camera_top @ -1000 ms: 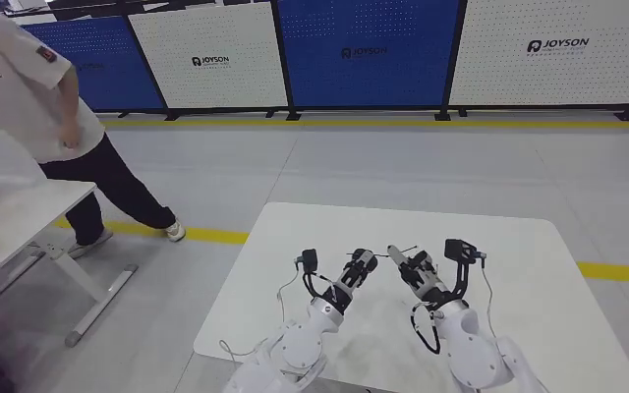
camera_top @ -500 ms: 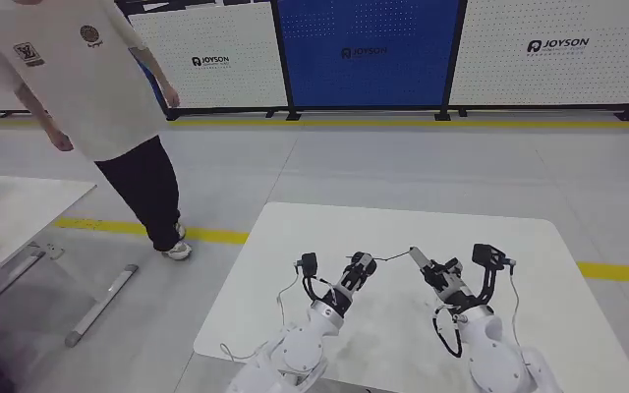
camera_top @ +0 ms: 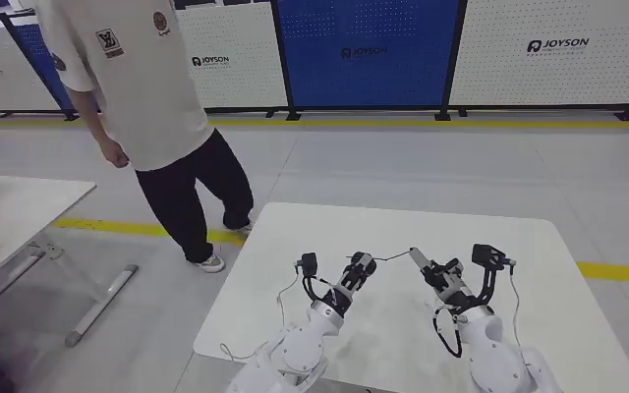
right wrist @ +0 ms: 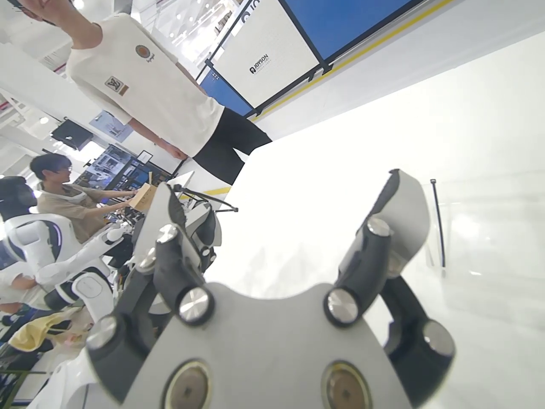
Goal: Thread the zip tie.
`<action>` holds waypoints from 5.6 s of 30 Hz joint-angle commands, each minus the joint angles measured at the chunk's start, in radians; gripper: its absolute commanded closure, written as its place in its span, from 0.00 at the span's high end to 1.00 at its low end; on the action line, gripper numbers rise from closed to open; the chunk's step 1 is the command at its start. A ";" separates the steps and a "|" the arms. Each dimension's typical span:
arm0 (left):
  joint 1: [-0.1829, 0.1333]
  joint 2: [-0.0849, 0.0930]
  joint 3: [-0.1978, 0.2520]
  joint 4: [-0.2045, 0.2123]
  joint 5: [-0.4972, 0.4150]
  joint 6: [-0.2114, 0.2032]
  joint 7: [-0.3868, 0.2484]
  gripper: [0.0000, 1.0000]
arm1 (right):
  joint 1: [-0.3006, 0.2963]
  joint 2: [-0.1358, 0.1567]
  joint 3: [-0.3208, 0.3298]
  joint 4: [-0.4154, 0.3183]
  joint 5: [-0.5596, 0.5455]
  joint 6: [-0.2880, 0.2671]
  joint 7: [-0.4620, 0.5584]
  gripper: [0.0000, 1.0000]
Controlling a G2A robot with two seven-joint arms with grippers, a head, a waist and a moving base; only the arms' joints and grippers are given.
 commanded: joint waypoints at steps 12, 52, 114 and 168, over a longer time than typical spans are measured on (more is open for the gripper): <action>0.000 0.000 0.000 0.000 0.000 0.000 0.000 0.00 | 0.000 0.000 0.000 0.000 0.000 0.000 0.000 1.00; -0.002 -0.007 0.015 -0.003 -0.063 0.078 -0.033 0.00 | 0.014 0.021 -0.001 0.003 -0.160 -0.124 0.107 1.00; 0.030 -0.014 0.019 -0.068 -0.161 0.114 -0.089 0.00 | 0.081 0.044 -0.035 0.074 -0.172 -0.248 0.203 0.00; 0.015 -0.023 0.023 -0.040 -0.153 0.128 -0.084 0.00 | 0.066 0.068 -0.031 0.042 -0.217 -0.237 0.181 0.00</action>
